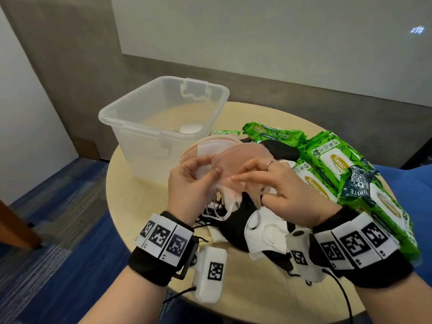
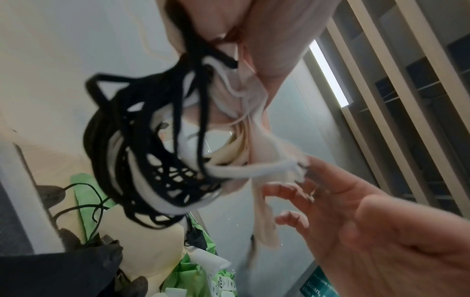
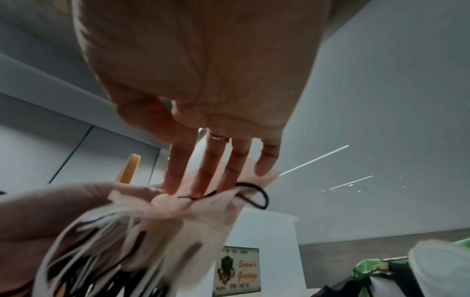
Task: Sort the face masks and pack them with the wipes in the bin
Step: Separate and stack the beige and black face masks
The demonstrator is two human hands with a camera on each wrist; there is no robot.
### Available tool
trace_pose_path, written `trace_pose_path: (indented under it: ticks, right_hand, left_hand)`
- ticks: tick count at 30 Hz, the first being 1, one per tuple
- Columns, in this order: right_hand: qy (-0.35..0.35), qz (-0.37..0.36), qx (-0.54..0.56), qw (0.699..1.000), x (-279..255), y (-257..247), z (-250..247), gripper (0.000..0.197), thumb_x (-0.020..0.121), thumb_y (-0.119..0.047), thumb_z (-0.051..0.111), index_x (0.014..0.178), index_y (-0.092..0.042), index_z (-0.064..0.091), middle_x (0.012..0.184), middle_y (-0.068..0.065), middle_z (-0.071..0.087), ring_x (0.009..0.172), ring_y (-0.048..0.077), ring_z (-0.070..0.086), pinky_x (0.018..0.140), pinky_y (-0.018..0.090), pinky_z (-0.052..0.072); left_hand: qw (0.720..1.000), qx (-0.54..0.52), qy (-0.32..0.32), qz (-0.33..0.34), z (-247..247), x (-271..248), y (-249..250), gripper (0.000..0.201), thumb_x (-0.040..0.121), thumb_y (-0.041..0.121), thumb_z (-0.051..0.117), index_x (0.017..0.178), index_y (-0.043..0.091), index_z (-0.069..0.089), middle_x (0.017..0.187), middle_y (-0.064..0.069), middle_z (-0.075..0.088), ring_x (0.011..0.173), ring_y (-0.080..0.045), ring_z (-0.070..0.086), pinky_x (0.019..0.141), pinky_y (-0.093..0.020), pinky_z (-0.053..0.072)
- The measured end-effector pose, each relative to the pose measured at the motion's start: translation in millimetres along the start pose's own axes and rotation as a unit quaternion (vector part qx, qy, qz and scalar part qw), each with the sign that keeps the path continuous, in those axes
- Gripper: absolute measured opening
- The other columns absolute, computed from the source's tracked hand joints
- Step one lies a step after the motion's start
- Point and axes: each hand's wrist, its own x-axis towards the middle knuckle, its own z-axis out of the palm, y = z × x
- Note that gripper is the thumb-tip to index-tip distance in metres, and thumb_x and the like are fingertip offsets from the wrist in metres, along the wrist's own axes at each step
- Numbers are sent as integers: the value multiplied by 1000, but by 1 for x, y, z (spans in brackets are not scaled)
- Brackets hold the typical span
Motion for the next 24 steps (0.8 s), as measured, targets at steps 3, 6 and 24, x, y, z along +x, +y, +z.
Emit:
trace_pose_path:
  ticks: [3,6,24]
  right_hand:
    - [94,41,64,993,-2,2,-5,46,61,-7,36,83,-21,73,79,-3,70,75,11,61,72,34,49]
    - [222,72,58,971,3,5,-8,38,68,-6,42,84,-27,69,79,-2,68,76,10,57,69,35,47]
    - [33,47,341,938,11,-19,-19,29,63,0,75,88,-11,64,64,-5,63,62,5,57,59,15,45]
  left_hand:
    - [999,35,15,30,-5,5,-2,25,76,-8,68,86,14,69,85,-4,73,73,-18,68,63,-26,58]
    - [996,66,-1,52,-6,4,-1,30,74,-8,70,89,18,69,84,17,71,85,-5,67,75,-22,56]
    - [987,102,-35,123,-3,-1,-8,41,74,-3,57,99,29,65,111,16,63,113,-8,56,101,-34,44]
